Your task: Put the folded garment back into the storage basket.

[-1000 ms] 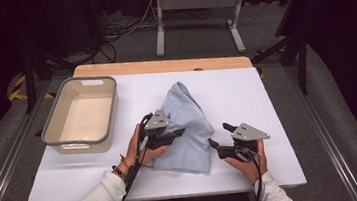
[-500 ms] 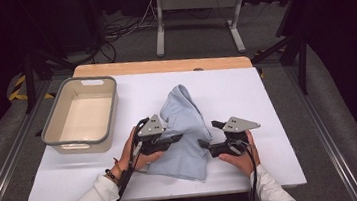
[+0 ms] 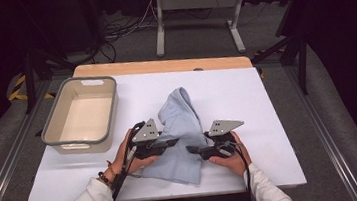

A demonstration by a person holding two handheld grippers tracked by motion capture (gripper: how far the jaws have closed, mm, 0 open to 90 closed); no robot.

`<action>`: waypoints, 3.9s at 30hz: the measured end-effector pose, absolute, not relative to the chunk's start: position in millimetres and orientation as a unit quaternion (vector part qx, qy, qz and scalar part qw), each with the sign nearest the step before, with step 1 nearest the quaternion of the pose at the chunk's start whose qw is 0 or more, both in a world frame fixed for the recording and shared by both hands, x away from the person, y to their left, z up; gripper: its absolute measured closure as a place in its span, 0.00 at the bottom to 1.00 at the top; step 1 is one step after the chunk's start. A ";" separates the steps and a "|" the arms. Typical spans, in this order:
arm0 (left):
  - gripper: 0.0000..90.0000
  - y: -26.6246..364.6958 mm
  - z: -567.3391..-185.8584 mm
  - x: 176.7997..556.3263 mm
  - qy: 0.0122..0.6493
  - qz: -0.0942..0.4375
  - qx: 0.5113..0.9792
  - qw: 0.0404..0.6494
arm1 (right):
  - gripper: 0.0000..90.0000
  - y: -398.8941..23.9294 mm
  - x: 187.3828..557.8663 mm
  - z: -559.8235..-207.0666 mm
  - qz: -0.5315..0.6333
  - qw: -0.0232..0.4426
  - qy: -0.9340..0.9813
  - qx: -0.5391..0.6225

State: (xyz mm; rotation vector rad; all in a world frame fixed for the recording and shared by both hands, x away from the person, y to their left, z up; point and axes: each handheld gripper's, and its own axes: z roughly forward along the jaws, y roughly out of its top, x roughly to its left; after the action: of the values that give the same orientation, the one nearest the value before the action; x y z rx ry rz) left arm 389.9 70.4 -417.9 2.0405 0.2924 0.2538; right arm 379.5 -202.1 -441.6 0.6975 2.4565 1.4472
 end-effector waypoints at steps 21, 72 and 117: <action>0.79 85.8 -401.9 391.9 0.128 0.135 0.837 0.514 | 0.78 -188.1 375.7 -418.1 0.502 0.131 0.826 0.220; 0.78 148.5 -360.2 397.5 0.184 0.196 0.822 0.501 | 0.82 -127.2 389.7 -365.8 0.518 0.214 0.808 0.181; 0.79 259.5 -317.4 407.8 0.266 0.286 0.787 0.478 | 0.82 -3.7 438.7 -333.7 0.574 0.195 0.778 0.163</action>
State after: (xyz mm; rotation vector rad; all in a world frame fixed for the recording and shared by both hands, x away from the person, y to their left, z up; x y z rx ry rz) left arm 407.8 259.5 -317.4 1.9214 0.6502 0.6994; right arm 438.7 -3.7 -333.7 0.4563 2.1826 1.6096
